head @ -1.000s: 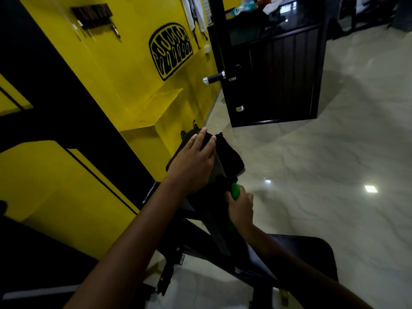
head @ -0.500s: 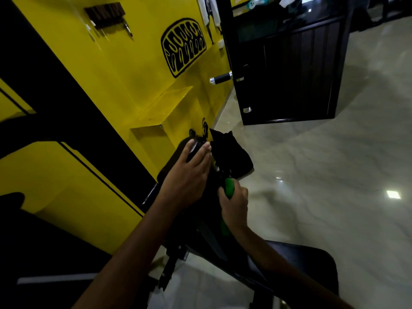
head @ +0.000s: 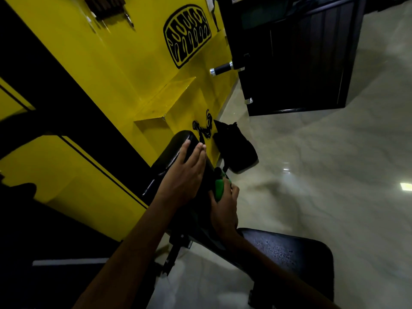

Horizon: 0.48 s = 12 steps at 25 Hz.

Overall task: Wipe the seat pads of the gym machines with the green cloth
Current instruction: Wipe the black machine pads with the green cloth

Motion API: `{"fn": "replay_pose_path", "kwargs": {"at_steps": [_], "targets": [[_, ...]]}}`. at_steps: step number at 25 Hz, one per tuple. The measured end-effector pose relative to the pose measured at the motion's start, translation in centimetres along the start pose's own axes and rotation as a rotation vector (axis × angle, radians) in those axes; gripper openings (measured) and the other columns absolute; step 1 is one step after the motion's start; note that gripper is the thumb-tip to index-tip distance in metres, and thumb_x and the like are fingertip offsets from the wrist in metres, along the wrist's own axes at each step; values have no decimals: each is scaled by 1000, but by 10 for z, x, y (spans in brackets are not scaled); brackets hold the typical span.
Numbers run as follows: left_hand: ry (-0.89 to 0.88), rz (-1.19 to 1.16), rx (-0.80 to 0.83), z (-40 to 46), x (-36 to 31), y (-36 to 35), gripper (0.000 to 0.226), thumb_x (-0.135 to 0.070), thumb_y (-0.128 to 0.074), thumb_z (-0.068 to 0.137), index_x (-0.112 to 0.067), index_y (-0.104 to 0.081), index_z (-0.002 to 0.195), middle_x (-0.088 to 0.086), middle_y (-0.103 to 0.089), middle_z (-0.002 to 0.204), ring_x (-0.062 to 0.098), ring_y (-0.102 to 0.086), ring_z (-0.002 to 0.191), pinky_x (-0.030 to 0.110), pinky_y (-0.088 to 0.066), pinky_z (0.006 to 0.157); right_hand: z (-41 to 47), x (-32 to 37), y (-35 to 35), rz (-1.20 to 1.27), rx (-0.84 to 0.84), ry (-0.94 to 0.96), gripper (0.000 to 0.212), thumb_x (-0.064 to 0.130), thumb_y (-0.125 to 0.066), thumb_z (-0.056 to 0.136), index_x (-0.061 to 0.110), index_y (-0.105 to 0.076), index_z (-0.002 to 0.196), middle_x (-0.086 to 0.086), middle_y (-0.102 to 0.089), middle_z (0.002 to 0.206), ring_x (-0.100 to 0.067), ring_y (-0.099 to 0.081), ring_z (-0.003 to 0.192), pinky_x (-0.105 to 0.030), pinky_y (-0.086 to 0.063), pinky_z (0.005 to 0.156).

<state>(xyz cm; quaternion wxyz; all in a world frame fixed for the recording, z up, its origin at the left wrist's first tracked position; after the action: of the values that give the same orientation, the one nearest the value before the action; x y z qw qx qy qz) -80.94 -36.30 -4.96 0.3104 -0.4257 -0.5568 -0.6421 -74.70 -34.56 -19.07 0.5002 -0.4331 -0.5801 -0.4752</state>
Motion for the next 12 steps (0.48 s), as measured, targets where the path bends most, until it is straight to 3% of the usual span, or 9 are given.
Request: {"fn": "replay_pose_path", "kwargs": {"at_steps": [4,7,9,12], "targets": [[-12,-5,-9,-1,-6,0,63,-28,-15,94,9,-20,145,27,-22,152,40,-15,143,56,2,112,13,-15,9,-13,29,-286,45,31,-53,93,12,-46,133,-17,-41,120,-36,-54,108,-39,-43,96],[0,-11,-2,-1,-14,-1,61,-29,-19,91,2,-37,141,20,-38,147,34,-30,140,52,-7,114,13,3,9,36,-3,-74,44,26,-58,91,12,-49,131,-13,-42,122,-27,-52,109,-29,-42,92],[25,-29,-12,0,-17,-3,61,-30,-19,91,0,-39,140,18,-40,146,32,-32,139,50,-9,114,4,-5,5,33,4,6,50,23,-60,90,11,-45,136,-12,-40,127,-23,-50,111,-30,-41,95],[50,-19,-23,1,-19,-6,61,-29,-17,92,3,-34,142,19,-36,149,33,-27,141,51,-8,115,10,-28,5,-36,23,-159,52,28,-57,91,13,-42,138,-16,-39,125,-33,-52,112,-39,-42,96]]}}
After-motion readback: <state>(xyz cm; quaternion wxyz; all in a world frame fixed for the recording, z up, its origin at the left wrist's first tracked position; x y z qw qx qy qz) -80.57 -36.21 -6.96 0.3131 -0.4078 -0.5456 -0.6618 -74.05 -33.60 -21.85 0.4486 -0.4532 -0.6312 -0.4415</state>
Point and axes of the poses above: each hand's wrist, its own z-axis towards the middle knuckle, its own y-axis out of the back of the hand, x = y × z, the point moved 2 cm from there along z, towards the middle knuckle
